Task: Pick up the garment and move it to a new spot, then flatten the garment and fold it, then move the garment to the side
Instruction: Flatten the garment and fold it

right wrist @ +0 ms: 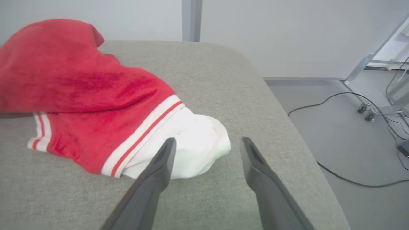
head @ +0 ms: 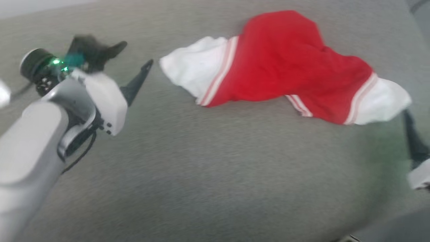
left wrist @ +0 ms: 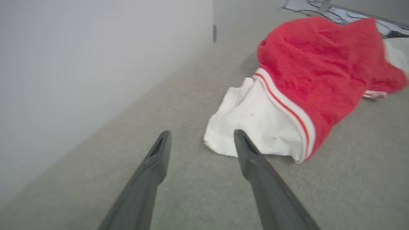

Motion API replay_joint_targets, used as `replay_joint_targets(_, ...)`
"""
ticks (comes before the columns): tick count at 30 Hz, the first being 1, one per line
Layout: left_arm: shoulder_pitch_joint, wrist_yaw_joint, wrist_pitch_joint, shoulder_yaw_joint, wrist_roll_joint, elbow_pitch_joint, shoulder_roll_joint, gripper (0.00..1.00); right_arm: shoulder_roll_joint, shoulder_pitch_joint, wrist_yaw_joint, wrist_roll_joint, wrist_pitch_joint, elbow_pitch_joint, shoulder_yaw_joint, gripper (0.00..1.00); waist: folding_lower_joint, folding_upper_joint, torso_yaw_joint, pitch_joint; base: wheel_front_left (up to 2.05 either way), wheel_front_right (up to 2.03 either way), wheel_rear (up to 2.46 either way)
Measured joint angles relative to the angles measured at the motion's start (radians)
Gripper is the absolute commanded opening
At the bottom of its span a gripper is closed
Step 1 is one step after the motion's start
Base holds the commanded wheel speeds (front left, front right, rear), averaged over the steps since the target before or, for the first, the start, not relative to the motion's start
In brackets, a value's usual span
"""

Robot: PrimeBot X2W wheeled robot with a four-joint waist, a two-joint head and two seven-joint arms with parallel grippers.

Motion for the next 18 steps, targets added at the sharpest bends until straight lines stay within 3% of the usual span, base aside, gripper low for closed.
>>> replay_joint_targets(4,-0.115,0.0,0.249,-0.117,-0.248,0.071,0.009,1.0,0.064,0.014,0.0,-0.011,-0.014,-0.035,0.053,1.0,0.0,0.0,-0.069,0.014,0.0,0.0,0.0)
replay_joint_targets(8,-0.219,0.0,0.455,-0.14,-0.414,0.188,0.017,1.0,0.096,0.013,0.0,-0.012,-0.025,-0.059,0.094,1.0,0.0,0.0,-0.133,0.03,0.0,0.0,0.0)
replay_joint_targets(11,-0.271,0.0,0.545,-0.163,-0.448,0.261,0.018,1.0,0.108,0.011,0.0,-0.012,-0.031,-0.077,0.119,1.0,0.0,0.0,-0.174,0.043,0.0,0.0,0.0)
replay_joint_targets(18,-0.316,0.0,0.611,-0.227,-0.464,0.36,0.012,1.0,0.115,0.006,0.0,-0.065,-0.038,-0.082,0.142,1.0,0.0,0.0,-0.226,0.062,0.0,0.0,0.0)
